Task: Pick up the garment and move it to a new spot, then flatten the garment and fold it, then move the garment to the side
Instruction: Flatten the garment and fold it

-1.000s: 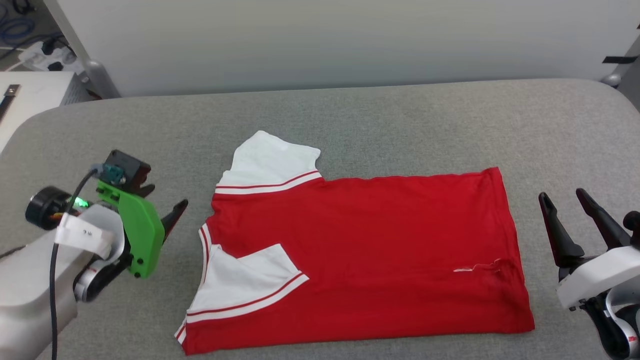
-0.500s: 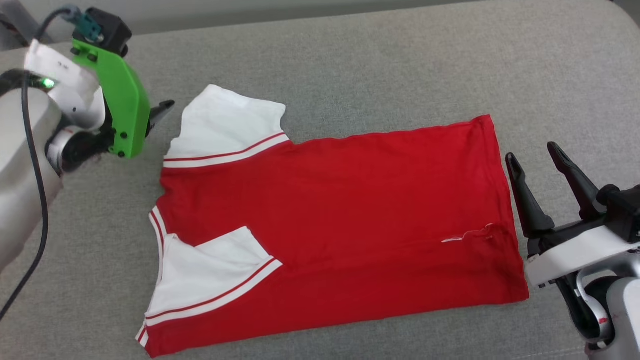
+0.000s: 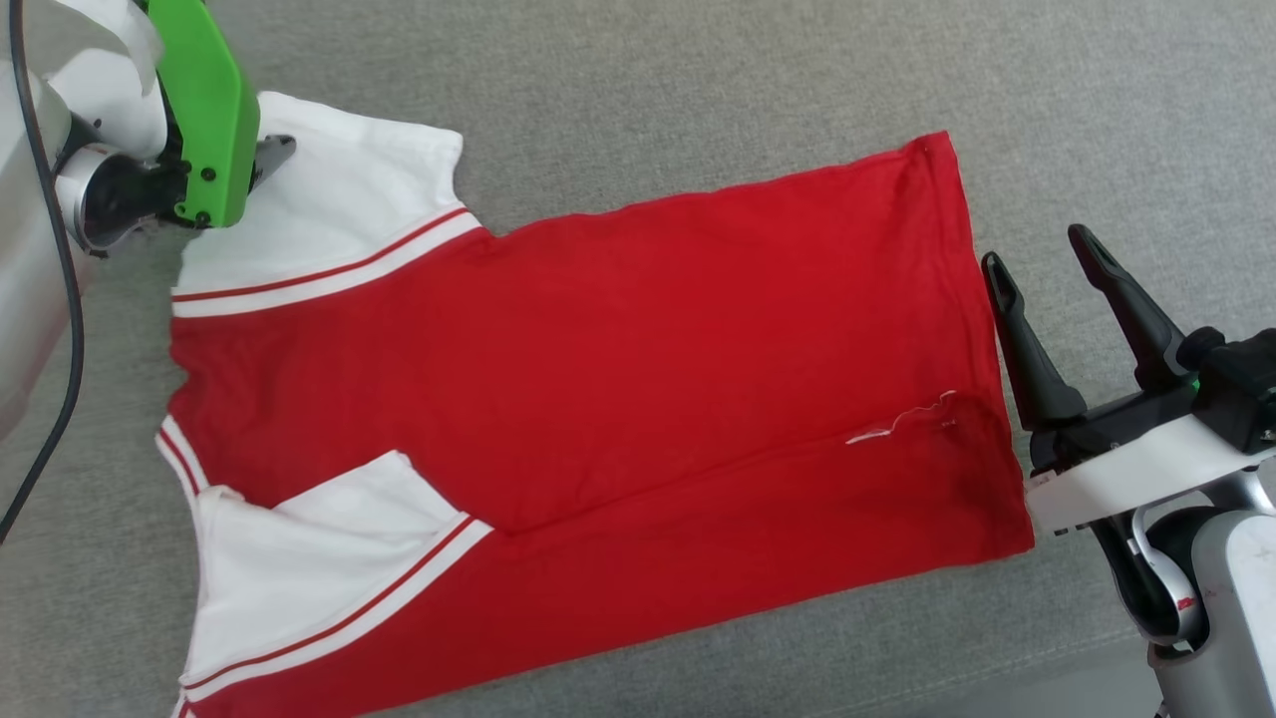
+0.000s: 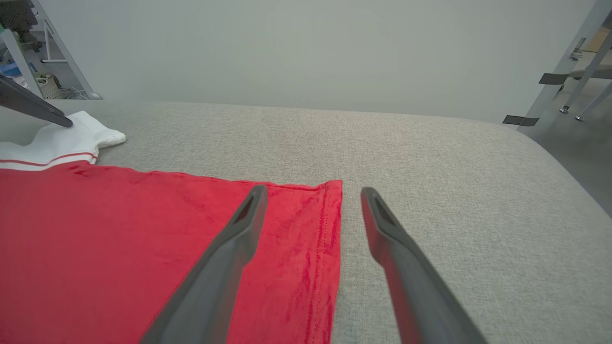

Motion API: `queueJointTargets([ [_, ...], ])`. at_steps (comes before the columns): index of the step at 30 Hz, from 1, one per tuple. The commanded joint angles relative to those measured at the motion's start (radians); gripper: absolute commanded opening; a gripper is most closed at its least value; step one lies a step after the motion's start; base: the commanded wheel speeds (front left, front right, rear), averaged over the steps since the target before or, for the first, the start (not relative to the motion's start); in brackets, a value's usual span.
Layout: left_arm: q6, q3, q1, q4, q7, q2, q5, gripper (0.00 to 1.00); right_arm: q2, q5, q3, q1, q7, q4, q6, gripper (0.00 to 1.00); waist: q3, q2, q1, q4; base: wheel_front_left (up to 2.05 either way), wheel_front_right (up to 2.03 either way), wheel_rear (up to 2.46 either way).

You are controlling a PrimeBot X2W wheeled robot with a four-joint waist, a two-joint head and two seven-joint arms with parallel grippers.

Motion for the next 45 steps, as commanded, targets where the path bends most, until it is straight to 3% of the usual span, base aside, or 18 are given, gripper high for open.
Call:
queueJointTargets([
  [1, -0.005, -0.01, -0.005, 0.015, 0.013, -0.001, 0.01, 1.0, 0.003, -0.008, 0.001, -0.02, -0.009, 0.002, -0.001, 1.0, 0.048, 0.0, -0.0002, -0.038, 0.0, 0.0, 0.0],
  [5, -0.01, -0.043, 0.016, 0.043, 0.046, 0.01, 0.02, 1.0, 0.001, -0.006, -0.002, -0.03, -0.016, 0.013, -0.001, 1.0, 0.052, 0.0, -0.0002, -0.043, 0.0, 0.0, 0.0],
  [6, -0.011, -0.047, 0.027, 0.046, 0.054, 0.013, 0.014, 0.7, 0.0, -0.003, -0.005, -0.031, -0.018, 0.015, -0.001, 1.0, 0.051, 0.0, -0.0002, -0.042, 0.0, 0.0, 0.0],
  [7, -0.012, -0.054, 0.034, 0.046, 0.06, 0.015, 0.014, 0.22, -0.001, -0.002, -0.008, -0.032, -0.019, 0.016, -0.001, 1.0, 0.049, 0.0, -0.0002, -0.041, 0.0, 0.0, 0.0],
  [8, -0.014, -0.063, 0.043, 0.041, 0.066, 0.018, 0.013, 0.0, -0.001, -0.002, -0.013, -0.032, -0.02, 0.017, -0.001, 1.0, 0.045, 0.0, -0.0002, -0.039, 0.0, 0.0, 0.0],
  [15, -0.018, -0.087, 0.045, -0.003, 0.001, 0.023, 0.037, 0.0, -0.026, 0.005, -0.038, -0.058, -0.006, 0.012, -0.001, 1.0, 0.001, 0.0, -0.0002, -0.007, 0.0, 0.0, 0.0],
  [19, -0.019, -0.097, 0.023, -0.03, -0.075, 0.015, 0.075, 0.0, -0.085, 0.006, -0.041, -0.115, 0.033, 0.008, -0.001, 1.0, -0.033, 0.0, -0.0002, 0.02, 0.0, 0.0, 0.0],
  [23, -0.019, -0.116, 0.017, -0.081, -0.15, 0.001, 0.103, 0.0, -0.188, 0.043, 0.013, -0.199, 0.162, -0.001, -0.001, 1.0, -0.067, 0.0, -0.0002, 0.057, 0.0, 0.0, 0.0],
  [28, -0.019, -0.141, 0.029, -0.13, -0.197, -0.013, 0.126, 0.0, -0.329, 0.166, 0.159, -0.321, 0.421, 0.028, -0.001, 1.0, -0.094, 0.0, -0.0002, 0.103, 0.0, 0.0, 0.0],
  [34, -0.019, -0.155, 0.031, -0.166, -0.244, -0.034, 0.142, 0.0, -0.428, 0.327, 0.291, -0.452, 0.72, 0.114, -0.001, 1.0, -0.099, 0.0, -0.0002, 0.146, 0.0, 0.0, 0.0],
  [40, -0.019, -0.163, 0.011, -0.192, -0.273, -0.048, 0.158, 0.0, -0.43, 0.409, 0.346, -0.562, 0.884, 0.258, -0.001, 1.0, -0.078, 0.0, -0.0002, 0.179, 0.0, 0.0, 0.0],
  [45, -0.019, -0.168, -0.01, -0.199, -0.291, -0.056, 0.169, 0.0, -0.397, 0.425, 0.384, -0.631, 0.916, 0.349, -0.001, 1.0, -0.051, 0.0, -0.0002, 0.201, 0.0, 0.0, 0.0],
])
